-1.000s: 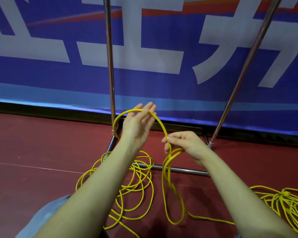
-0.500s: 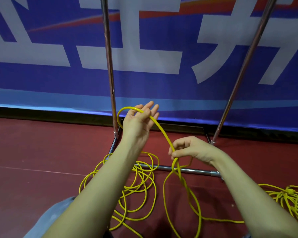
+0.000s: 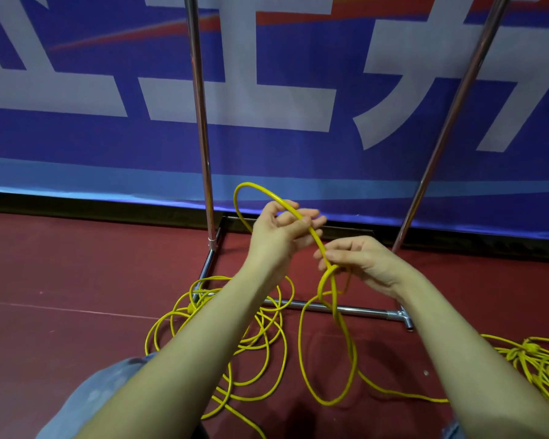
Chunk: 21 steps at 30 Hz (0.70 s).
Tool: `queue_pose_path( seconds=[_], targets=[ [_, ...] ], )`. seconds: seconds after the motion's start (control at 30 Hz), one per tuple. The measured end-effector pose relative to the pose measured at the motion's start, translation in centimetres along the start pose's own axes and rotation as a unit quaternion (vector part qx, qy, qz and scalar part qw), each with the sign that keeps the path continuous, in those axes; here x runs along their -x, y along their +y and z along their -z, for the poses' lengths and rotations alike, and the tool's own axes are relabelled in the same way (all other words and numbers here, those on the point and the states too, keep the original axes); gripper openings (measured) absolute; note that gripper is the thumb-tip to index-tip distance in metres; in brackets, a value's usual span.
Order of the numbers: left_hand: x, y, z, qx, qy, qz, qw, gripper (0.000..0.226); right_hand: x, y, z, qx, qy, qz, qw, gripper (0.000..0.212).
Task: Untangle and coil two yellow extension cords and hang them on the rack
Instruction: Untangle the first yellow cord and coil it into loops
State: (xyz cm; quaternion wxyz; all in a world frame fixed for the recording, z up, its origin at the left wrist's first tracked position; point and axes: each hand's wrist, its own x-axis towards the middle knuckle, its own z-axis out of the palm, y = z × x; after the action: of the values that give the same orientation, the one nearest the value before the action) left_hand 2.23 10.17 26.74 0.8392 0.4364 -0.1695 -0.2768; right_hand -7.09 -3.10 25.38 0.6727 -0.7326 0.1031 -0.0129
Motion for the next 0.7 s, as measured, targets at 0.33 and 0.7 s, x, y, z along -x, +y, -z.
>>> queue_pose_path(
  seconds=[0.33,0.7],
  targets=[
    [-0.9,1.2,1.4,0.001,0.070,0.046,0.996,0.010,0.6,-0.6,1.2,-0.109,0.119,0.082,0.983,0.022],
    [-0.8,1.9,2.3,0.159,0.132,0.065,0.976,0.009,0.4,1.9,2.3,0.008,0.275,0.075,0.959,0.022]
  ],
)
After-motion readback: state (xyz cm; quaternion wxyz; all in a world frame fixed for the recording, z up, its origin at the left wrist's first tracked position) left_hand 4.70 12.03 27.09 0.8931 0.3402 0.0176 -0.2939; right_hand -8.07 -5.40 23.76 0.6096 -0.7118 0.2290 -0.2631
